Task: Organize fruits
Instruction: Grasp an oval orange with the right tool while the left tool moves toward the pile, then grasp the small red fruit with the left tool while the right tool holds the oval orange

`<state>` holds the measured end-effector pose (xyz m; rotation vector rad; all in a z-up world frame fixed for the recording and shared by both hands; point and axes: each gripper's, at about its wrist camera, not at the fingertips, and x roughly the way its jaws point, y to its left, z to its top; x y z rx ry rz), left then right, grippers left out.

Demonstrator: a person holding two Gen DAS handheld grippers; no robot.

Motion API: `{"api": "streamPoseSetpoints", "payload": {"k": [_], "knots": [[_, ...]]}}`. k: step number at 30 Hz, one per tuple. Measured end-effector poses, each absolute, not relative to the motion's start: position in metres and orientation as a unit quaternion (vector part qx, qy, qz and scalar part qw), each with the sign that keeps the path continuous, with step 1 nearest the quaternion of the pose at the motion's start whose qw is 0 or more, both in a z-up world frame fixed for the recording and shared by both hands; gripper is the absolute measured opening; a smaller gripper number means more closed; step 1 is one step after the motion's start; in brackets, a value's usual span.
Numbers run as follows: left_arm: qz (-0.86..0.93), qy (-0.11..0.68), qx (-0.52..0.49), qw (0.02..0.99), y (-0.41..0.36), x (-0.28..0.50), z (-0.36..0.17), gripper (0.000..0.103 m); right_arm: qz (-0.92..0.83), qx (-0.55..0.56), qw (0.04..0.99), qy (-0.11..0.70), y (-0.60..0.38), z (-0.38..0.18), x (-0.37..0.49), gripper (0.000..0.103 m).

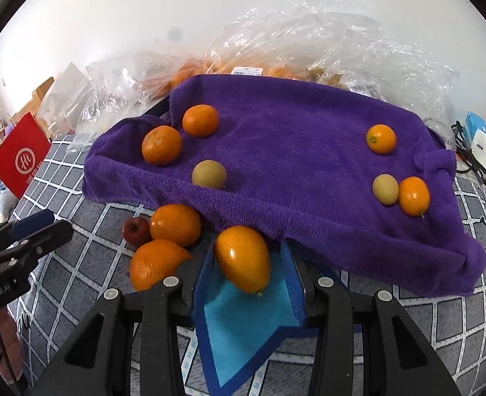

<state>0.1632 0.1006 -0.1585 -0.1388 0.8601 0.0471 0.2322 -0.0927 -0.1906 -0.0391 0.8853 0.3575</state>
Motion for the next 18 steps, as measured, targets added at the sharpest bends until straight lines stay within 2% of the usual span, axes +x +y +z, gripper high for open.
{"api": "streamPoseSetpoints", "payload": {"k": [1,2,18], "knots": [[0.024,0.416,-0.065,0.907,0.100,0.163,-0.158,0.051,0.173,-0.017,0.887,0.427,-0.093,-0.191,0.233,0.033],[0.024,0.415,-0.063,0.907,0.099,0.163,-0.158,0.051,0.176,-0.013,0.885,0.430,-0.093,-0.192,0.234,0.032],[0.020,0.412,-0.058,0.909,0.095,0.161,-0.156,0.051,0.116,-0.030,0.901,0.416,-0.139,-0.184,0.211,0.032]]}}
